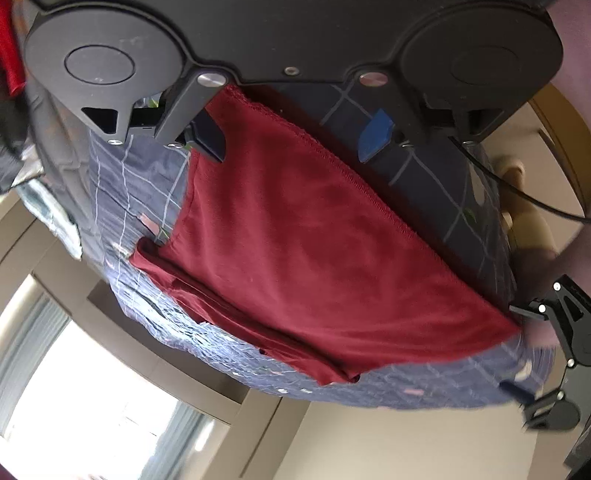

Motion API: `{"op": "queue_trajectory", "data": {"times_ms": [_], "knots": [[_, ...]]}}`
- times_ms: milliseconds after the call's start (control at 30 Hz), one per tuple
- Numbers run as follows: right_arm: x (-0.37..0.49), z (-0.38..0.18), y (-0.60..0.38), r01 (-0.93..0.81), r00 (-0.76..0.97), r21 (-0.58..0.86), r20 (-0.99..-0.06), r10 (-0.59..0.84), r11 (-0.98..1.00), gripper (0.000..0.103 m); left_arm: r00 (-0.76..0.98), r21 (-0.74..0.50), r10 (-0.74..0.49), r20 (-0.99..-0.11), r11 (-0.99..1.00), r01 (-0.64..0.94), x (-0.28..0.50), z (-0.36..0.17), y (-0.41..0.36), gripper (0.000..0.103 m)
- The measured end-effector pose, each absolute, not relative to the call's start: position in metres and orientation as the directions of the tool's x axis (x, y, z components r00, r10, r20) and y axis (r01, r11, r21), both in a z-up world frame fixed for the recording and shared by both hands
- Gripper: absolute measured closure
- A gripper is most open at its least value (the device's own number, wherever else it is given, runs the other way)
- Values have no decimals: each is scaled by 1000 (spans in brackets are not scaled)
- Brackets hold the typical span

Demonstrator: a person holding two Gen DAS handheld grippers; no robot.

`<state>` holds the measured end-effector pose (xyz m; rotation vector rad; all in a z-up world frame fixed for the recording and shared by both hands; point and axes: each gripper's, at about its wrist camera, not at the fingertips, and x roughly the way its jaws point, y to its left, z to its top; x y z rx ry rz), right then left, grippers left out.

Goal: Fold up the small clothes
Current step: 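Lift the red sweater hem with both grippers and fold it toward the collar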

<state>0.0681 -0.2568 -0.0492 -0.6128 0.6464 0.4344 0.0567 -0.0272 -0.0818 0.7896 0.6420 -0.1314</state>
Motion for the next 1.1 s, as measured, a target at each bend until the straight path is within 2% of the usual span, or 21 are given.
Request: {"op": "queue_trajectory", "data": {"times_ms": [100,167,300,367,433,533,633,767,1100], "knots": [[67,-60,-251,-564,719,-421,-674,172,710,26,807,677,154,-571,644,356,58,-92,-37,3],[68,-65,-249,-559,727,-441,-668,159,702,29,805,697,173,-568,621,359,60,-95,-40,16],[74,-66,-251,-529,748,-448,-647,146,721,43,812,708,190,-552,621,336,61,-95,-38,34],[75,-65,-254,-526,750,-436,-643,156,730,52,809,682,156,-566,639,354,59,-89,-35,64],[75,-64,-256,-531,751,-435,-639,165,727,69,801,651,123,-586,660,375,56,-85,-31,79],[73,-63,-259,-542,749,-432,-637,182,721,76,797,613,78,-599,686,393,50,-78,-26,91],[71,-63,-260,-549,748,-437,-637,187,712,85,790,573,54,-611,719,394,50,-72,-20,95],[70,-54,-262,-561,746,-428,-633,208,709,90,773,500,14,-634,770,396,57,-55,-10,97],[84,-3,-268,-582,757,-441,-601,256,683,92,747,339,-66,-662,862,377,93,7,18,98]]}}
